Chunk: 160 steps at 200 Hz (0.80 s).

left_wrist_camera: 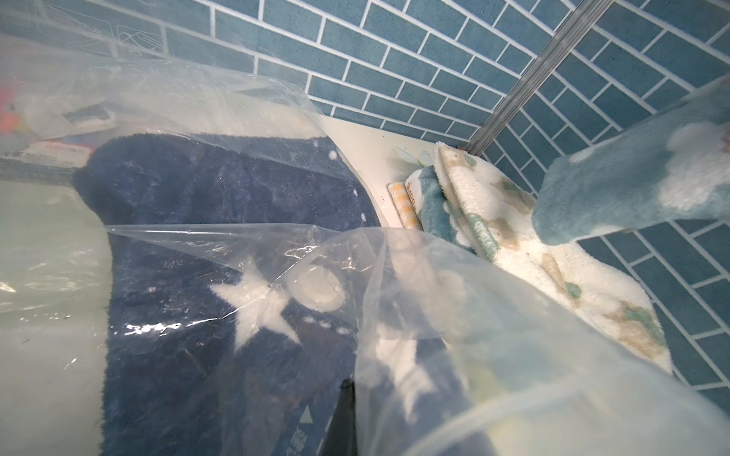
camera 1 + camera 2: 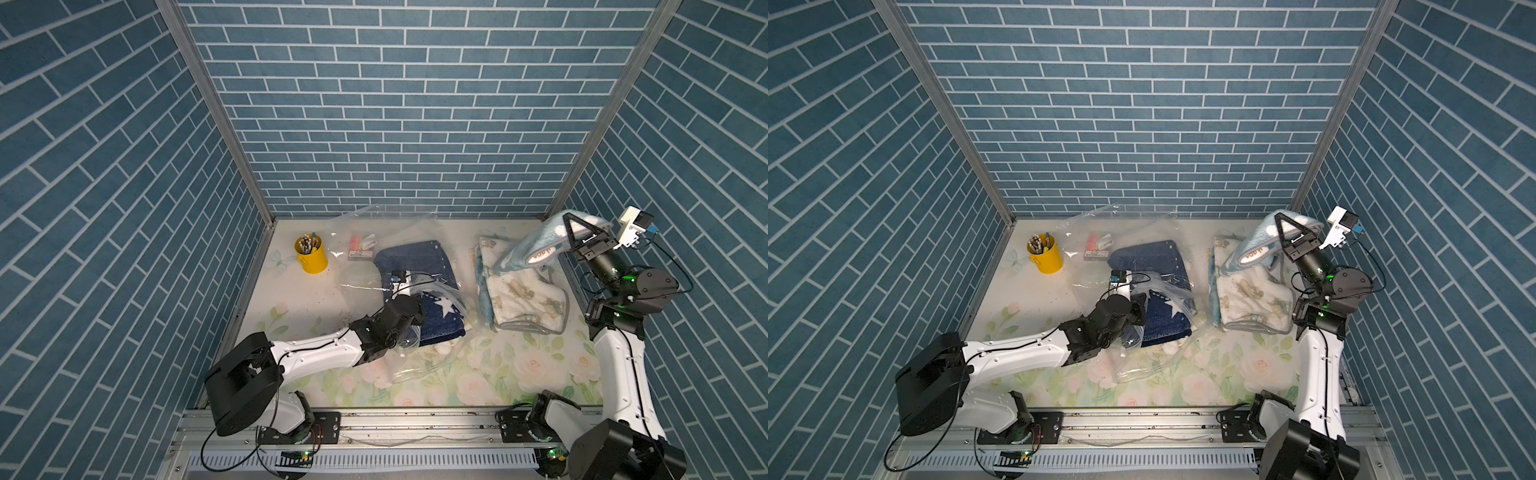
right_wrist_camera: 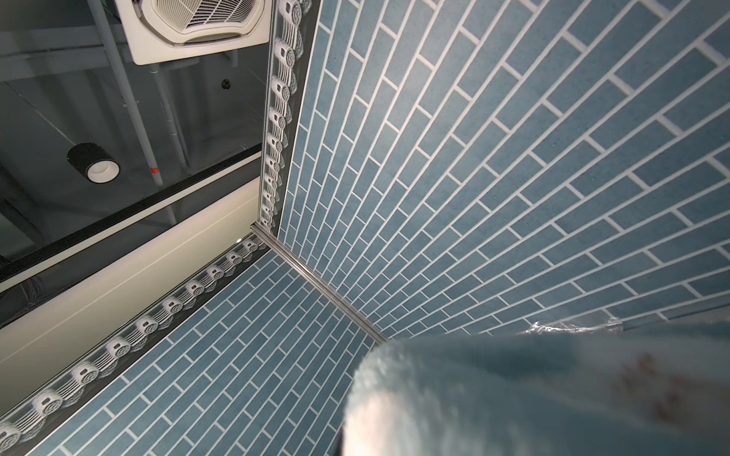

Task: Take the blanket out of the vacuum bag
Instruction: Place the blanket at the center of the board.

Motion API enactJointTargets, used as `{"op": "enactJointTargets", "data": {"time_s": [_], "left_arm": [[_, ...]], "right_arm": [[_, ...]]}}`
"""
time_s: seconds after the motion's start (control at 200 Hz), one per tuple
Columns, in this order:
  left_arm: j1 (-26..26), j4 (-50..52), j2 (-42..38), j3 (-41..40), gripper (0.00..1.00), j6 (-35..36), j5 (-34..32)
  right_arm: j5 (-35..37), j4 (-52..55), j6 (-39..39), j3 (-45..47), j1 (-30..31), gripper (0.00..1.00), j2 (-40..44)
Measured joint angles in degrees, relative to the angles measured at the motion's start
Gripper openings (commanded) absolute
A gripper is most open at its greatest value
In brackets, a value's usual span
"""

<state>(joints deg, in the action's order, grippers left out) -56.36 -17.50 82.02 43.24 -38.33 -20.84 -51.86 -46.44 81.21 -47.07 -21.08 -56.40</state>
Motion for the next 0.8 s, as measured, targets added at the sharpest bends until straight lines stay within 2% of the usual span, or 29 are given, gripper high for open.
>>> {"op": "enactJointTargets", "data": {"time_s": [0.16, 0.29, 0.45, 0.55, 0.685, 0.8], "left_arm": [[0.0, 0.13, 0.02, 0.0, 0.0, 0.66, 0.2], [0.0, 0.33, 0.17, 0.15, 0.0, 0.98, 0.33], [0.11, 0.55, 0.98, 1.51, 0.0, 1.7, 0.55], [0.2, 0.92, 1.46, 2.56, 0.0, 2.03, 0.9], [0.24, 0.9, 1.53, 2.95, 0.0, 2.14, 1.49], [0.26, 0.81, 1.51, 2.89, 0.0, 2.03, 2.08]], "right_arm": [[0.92, 1.16, -0.52, 0.13, -0.04, 0.0, -1.62], [1.79, 1.14, -0.66, -2.05, 0.79, 0.0, -8.2], [2.62, -0.35, 0.33, -12.52, 2.75, 0.0, -20.59], [2.69, -1.44, 2.32, -18.97, 3.15, 0.0, -24.39], [4.55, 2.34, -0.2, -18.05, 3.15, 0.0, -19.67], [7.78, 10.97, -7.54, -6.64, 3.15, 0.0, -9.51]]}}
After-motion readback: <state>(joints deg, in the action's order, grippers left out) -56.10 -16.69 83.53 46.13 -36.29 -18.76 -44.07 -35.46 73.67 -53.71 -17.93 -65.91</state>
